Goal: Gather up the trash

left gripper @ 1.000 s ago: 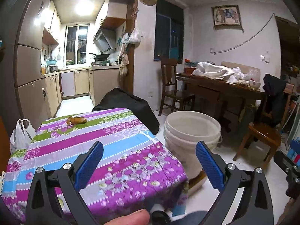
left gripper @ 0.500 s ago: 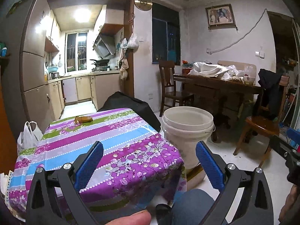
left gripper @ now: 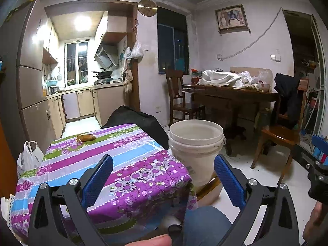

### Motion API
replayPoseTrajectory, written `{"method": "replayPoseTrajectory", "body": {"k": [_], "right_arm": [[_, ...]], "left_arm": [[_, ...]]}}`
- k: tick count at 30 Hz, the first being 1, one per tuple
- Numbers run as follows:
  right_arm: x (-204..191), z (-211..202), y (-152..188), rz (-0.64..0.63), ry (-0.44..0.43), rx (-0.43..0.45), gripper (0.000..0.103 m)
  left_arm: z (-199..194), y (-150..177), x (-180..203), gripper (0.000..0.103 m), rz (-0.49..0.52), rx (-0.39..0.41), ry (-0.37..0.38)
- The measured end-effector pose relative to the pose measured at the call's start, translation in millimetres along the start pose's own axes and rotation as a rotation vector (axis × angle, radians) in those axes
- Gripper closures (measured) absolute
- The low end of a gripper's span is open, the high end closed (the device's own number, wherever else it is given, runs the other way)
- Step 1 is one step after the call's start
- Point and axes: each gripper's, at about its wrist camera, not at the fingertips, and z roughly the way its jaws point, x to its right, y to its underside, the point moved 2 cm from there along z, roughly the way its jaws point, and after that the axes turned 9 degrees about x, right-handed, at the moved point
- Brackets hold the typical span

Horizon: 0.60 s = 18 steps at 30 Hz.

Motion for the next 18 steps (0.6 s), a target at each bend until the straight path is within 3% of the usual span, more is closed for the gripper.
{"method": "replayPoseTrajectory", "body": {"k": [18], "right_arm": [[4.5, -8.4, 5.0, -0.005, 0.005, 0.057, 0.006]], "left_arm": [[1.9, 5.3, 4.8, 0.005, -0.025, 0.029, 0.062]]}}
